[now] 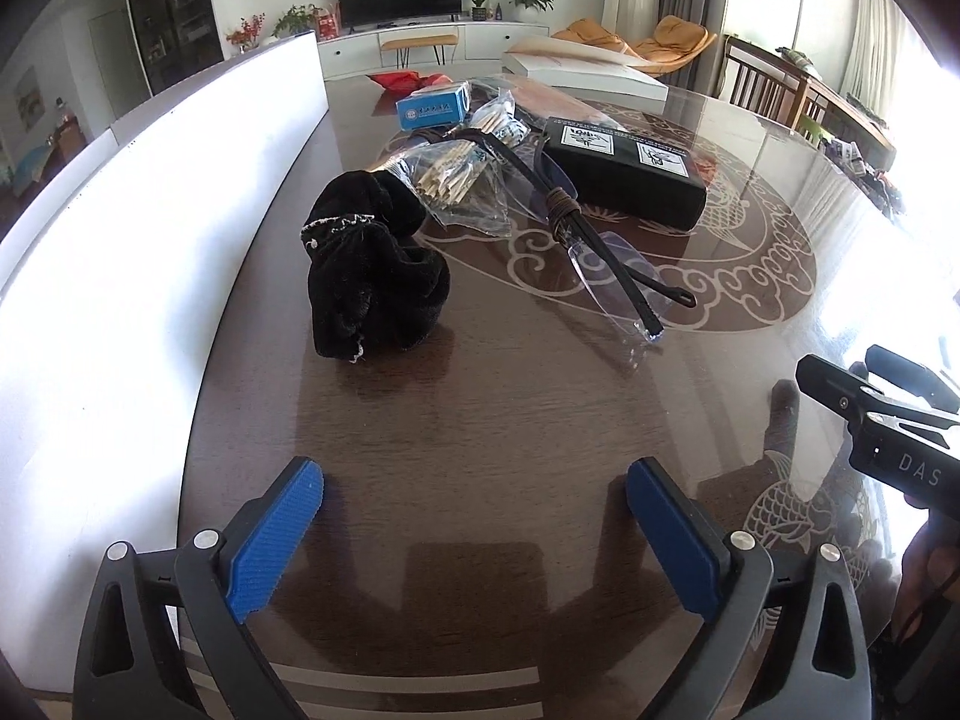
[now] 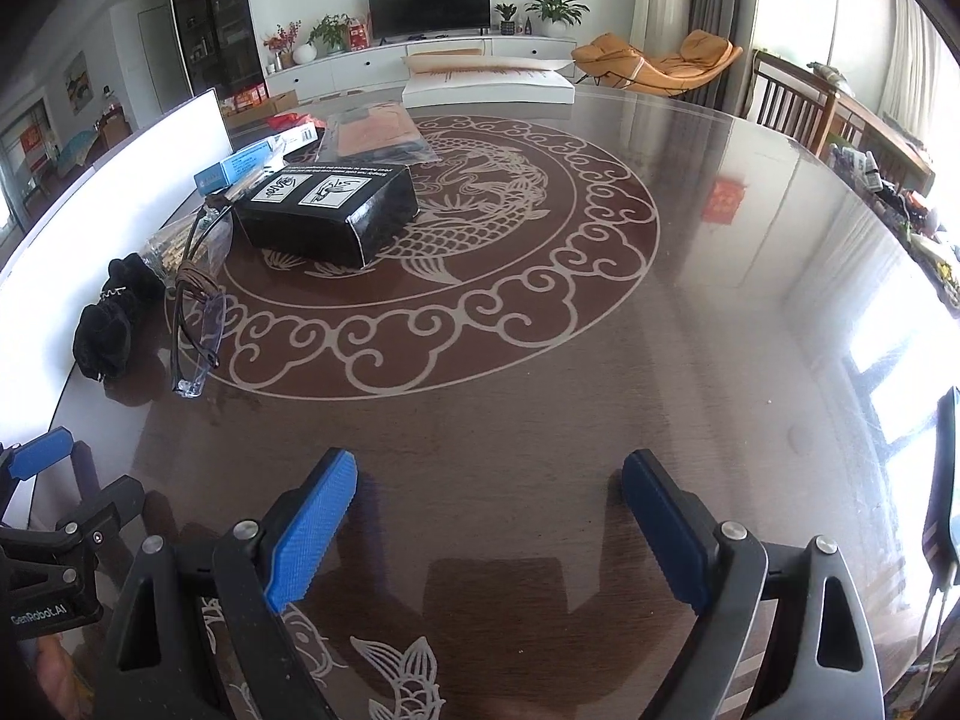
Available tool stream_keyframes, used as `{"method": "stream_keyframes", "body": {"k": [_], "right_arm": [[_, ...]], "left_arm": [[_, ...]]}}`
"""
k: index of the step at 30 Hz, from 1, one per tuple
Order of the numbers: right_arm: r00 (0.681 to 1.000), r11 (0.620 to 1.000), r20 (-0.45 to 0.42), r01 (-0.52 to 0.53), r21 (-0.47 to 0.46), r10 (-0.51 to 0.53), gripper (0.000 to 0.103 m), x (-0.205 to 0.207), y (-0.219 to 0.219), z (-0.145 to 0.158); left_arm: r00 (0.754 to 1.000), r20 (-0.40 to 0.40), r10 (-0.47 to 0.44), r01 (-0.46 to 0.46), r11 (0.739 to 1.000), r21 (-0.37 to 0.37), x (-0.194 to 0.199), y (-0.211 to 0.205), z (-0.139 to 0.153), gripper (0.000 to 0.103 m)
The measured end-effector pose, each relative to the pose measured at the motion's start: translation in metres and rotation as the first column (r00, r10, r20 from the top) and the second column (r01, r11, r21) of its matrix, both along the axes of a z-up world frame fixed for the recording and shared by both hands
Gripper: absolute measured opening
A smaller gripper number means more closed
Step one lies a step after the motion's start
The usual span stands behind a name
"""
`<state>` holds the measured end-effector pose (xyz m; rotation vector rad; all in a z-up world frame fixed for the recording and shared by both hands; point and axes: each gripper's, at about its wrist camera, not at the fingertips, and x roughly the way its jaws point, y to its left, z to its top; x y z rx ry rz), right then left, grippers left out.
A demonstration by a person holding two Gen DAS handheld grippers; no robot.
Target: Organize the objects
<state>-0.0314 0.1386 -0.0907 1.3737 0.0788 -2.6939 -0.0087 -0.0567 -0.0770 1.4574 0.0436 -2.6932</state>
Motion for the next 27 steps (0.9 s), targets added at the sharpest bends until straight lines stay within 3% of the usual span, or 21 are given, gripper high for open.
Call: {"method": "stream_keyframes", "body": {"k": [7,21,23,27], "right_arm": [[1.000,1.000,0.011,-0.014,0.015,0.013,0.103,-0.002,-0.005,-0.003],[1.000,1.000,0.010,-0.012,0.015,0.011,0.103,-0.002,-0.004,-0.003],[1.000,1.000,0.008,0.009,0.018,-0.009,0.103,-0.008,-0.002,-0.003],[0.988,0.988,0.008,0.154,0.023,-0.154,0.103,-0.048,0.017,-0.002]], "left_arm": [[1.000,-0.015,-0.002,0.002,1.000,-0.002,0.000,0.001,0.000,0.103],[1.000,-0.001,0.000,0.000,1.000,-0.001,0.003,-0.002,0.000,0.103],[1.000,-0.004,0.005,-0.005,1.000,-0.002,0.002,-0.003,0.000,0.103],[1.000,0.010,0.022,-0.022,1.000,0.000,-0.011,-0.005,0.001,0.103]]}}
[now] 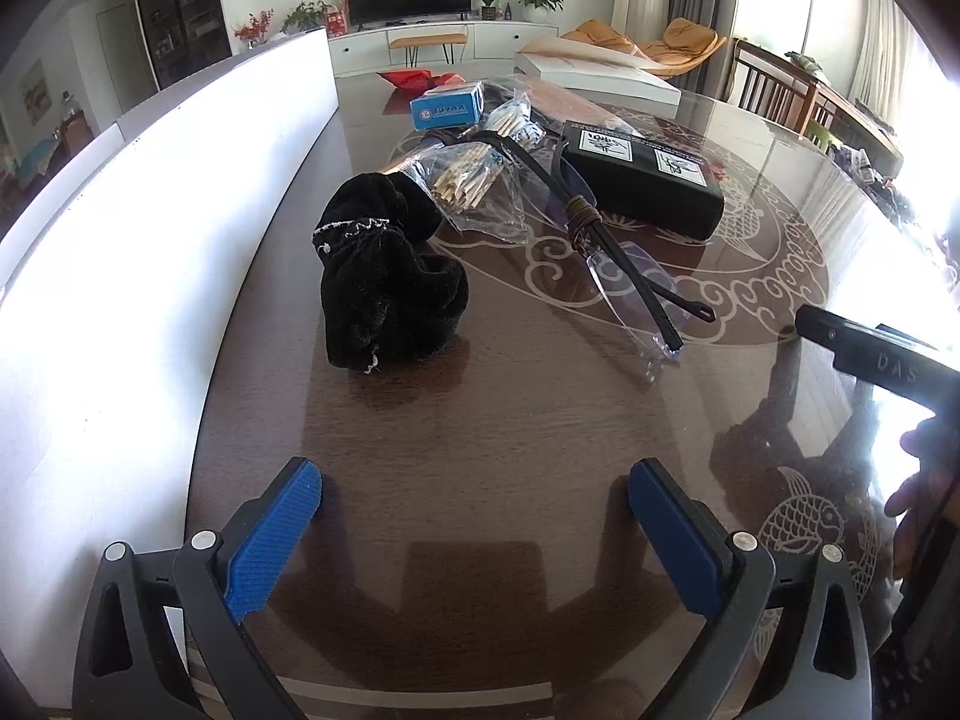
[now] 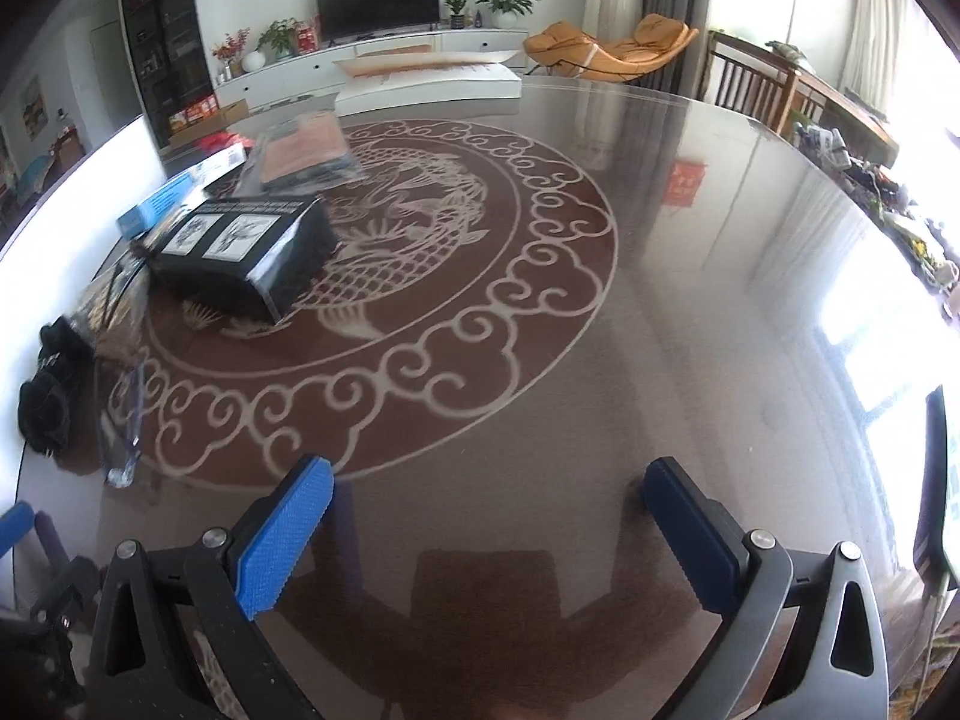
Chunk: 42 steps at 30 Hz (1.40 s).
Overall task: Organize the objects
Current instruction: 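Move the left tool toward the remaining black velvet pouch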
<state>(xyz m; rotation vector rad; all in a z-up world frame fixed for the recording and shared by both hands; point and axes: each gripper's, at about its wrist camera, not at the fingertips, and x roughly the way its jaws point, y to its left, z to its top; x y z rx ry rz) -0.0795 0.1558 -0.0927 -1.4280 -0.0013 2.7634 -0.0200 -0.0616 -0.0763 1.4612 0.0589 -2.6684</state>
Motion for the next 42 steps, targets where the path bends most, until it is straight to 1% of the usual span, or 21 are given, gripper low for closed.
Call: {"method": "stream_keyframes", "body": {"k": [2,5,8,16,42], "right_arm": [[0.999,0.999,0.000,0.047,-0.003,-0.047,0.103,-0.022,0.010,0.000],[0.999,0.999,0.001,0.035,-0.004,-0.035,0.103,-0.036,0.014,0.001],[0.999,0.999,0.000,0.036,-0.003,-0.036,0.103,-0.036,0.014,0.003],[0.999,0.999,-0.001,0.036,-0.003,-0.036,0.103,-0.036,0.014,0.002],[0.999,0.999,-0.001,0.036,-0.003,-0.036,0.103,-0.036,0.014,0.002]], "left_arm": [[1.000,0.008,0.010,-0.010,1.000,0.001,-0.010,-0.001,0.000,0.103],[1.000,-0.014,0.009,-0.009,1.000,-0.002,-0.024,-0.004,-0.001,0.103],[1.000,-0.019,0.015,-0.015,1.000,0.000,-0.031,-0.007,-0.001,0.103],[0.999,-0.034,0.031,-0.031,1.000,-0.002,-0.030,-0.006,-0.001,0.103],[0.999,-0.036,0.028,-0.028,1.000,-0.001,-0.031,-0.006,-0.002,0.103]]}}
